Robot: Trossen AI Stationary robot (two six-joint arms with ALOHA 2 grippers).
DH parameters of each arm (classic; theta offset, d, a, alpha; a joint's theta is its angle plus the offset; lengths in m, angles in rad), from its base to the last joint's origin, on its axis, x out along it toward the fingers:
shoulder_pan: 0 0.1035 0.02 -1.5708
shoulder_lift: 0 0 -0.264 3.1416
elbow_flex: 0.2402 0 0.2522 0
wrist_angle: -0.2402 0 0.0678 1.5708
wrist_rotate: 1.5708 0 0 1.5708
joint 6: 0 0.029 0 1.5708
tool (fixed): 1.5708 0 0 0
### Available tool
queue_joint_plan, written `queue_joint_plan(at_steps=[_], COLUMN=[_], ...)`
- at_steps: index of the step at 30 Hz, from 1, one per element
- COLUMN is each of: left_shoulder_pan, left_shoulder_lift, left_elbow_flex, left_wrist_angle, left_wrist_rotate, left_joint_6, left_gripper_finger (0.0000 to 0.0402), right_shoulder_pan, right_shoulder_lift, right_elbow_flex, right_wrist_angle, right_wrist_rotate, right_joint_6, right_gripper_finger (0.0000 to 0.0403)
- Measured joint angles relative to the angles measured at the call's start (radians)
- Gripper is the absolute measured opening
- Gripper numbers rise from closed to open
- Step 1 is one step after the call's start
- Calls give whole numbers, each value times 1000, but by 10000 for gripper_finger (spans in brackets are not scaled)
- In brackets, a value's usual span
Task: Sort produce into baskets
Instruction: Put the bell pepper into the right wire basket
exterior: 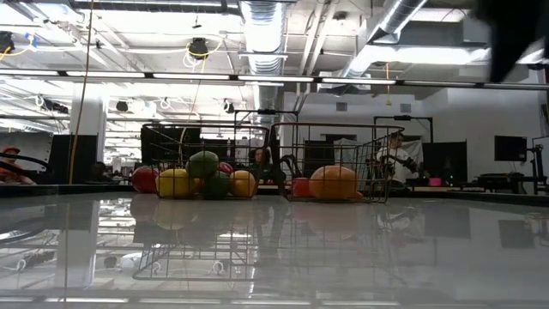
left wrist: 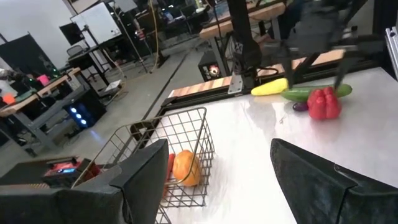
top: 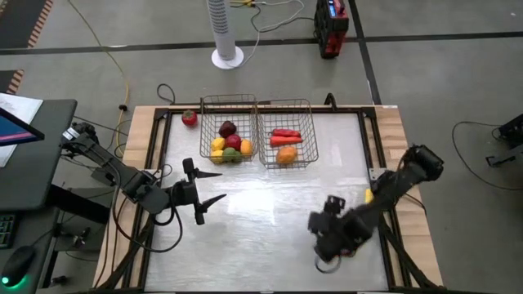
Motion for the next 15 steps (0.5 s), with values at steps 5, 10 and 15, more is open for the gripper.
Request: queue_joint_plan(at_steps=[5, 10, 15], left_shoulder_pan=[0, 0, 0], left_shoulder_lift=[0, 0, 0], left_elbow_flex=[0, 0, 0], left_wrist_angle=[0, 1, -5], left_wrist_rotate=[0, -2, -2], left_joint_6=[-23, -18, -14], left_gripper_finger=[270, 270, 270], right_shoulder_pan=[127, 195, 222], right_shoulder_lift=[-1, -1, 0], right_elbow_flex=[-59, -137, -235], right_wrist_angle=[25, 40, 152], right_wrist_rotate=[83, 114, 101], right_joint_6=[86, 143, 153], right_gripper_finger=[386, 386, 386])
